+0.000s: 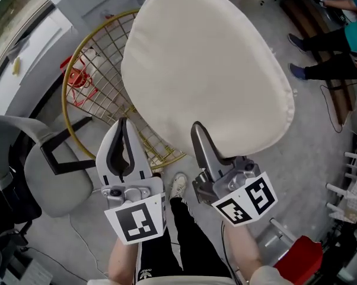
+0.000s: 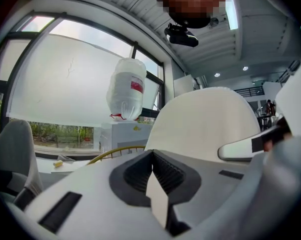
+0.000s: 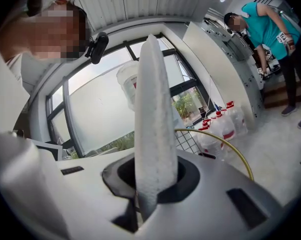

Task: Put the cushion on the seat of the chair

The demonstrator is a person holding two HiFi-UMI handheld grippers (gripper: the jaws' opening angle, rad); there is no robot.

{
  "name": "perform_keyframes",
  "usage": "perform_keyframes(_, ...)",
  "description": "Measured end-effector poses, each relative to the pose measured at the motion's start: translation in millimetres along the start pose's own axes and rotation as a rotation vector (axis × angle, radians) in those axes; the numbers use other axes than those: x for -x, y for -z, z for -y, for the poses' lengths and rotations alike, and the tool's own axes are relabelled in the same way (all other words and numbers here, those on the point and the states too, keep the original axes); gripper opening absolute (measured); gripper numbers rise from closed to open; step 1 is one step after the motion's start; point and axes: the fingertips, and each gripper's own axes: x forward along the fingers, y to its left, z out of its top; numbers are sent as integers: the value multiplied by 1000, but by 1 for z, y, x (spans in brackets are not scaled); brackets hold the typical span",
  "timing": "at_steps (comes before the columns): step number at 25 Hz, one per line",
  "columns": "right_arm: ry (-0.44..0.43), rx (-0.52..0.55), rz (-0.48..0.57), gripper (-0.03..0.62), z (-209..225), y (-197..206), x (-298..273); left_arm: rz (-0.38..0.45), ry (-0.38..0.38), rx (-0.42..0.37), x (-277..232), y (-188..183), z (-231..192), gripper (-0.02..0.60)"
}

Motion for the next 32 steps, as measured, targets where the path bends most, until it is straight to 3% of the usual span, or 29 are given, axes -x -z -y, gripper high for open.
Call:
perform_keyframes(9, -24, -72, -44, 51, 7, 65, 10, -68, -38, 30, 28, 73, -5, 14)
perform_keyframes(18, -25, -140, -66, 51, 3, 87, 20, -99, -47, 41, 47, 89, -6, 14)
perform_keyframes(22, -66, -309, -71, 51, 5, 95, 16, -91, -47, 40, 48, 86, -6, 14)
perform_keyframes(32, -260, -927, -126, 49, 9, 142, -18, -120, -65, 47, 47, 91, -20, 14)
